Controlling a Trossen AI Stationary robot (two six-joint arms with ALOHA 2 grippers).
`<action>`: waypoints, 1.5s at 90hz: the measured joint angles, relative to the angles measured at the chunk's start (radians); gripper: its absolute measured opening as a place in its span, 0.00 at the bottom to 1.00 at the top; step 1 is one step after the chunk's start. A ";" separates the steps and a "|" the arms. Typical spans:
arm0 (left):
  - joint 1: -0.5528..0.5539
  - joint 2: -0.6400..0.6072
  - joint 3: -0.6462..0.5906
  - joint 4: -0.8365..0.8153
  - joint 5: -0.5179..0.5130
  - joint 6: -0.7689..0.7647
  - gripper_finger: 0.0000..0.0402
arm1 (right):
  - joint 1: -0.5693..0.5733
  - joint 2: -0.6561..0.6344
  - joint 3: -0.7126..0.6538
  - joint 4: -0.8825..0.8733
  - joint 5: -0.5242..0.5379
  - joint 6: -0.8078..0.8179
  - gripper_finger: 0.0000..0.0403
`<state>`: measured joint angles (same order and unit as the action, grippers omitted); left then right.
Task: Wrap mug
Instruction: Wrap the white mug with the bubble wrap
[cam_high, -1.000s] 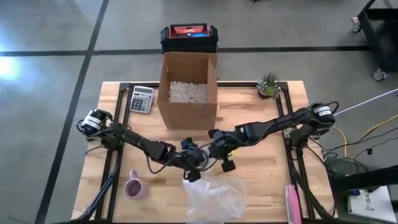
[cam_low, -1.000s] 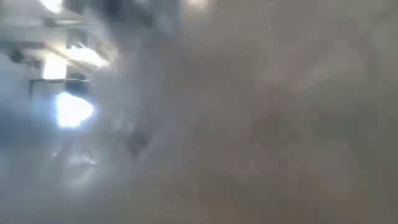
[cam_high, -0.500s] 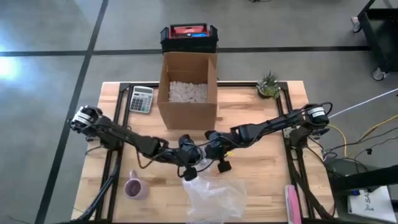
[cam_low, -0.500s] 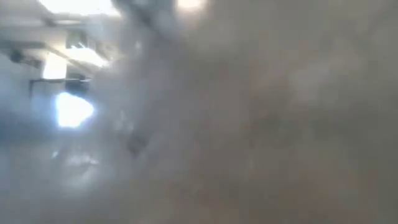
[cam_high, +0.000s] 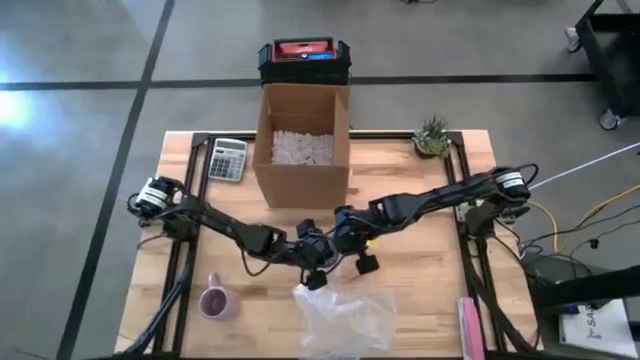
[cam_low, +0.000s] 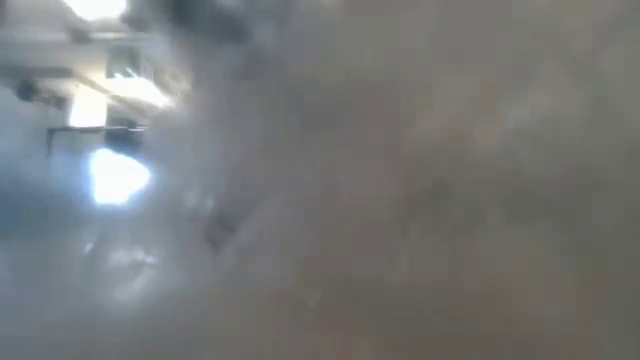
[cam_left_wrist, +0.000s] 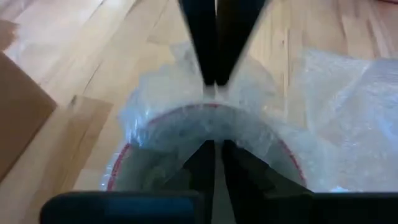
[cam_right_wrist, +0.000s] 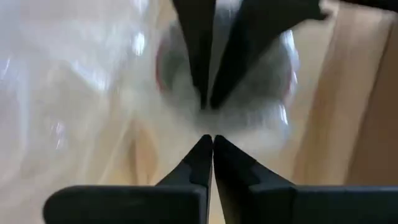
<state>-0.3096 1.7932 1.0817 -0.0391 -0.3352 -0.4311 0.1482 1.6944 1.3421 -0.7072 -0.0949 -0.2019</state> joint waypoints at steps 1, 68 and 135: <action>0.000 0.001 0.000 -0.002 0.001 0.000 0.05 | 0.000 -0.001 0.004 -0.018 0.006 0.000 0.00; 0.002 0.007 -0.011 -0.009 0.011 -0.011 0.05 | 0.042 -0.041 -0.141 0.268 0.061 0.018 0.00; 0.002 0.007 -0.012 0.010 0.014 0.003 0.05 | 0.048 0.050 -0.141 0.415 0.015 0.035 0.00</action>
<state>-0.3077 1.8000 1.0695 -0.0296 -0.3210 -0.4278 0.1959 1.7443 1.2011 -0.2917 -0.0795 -0.1669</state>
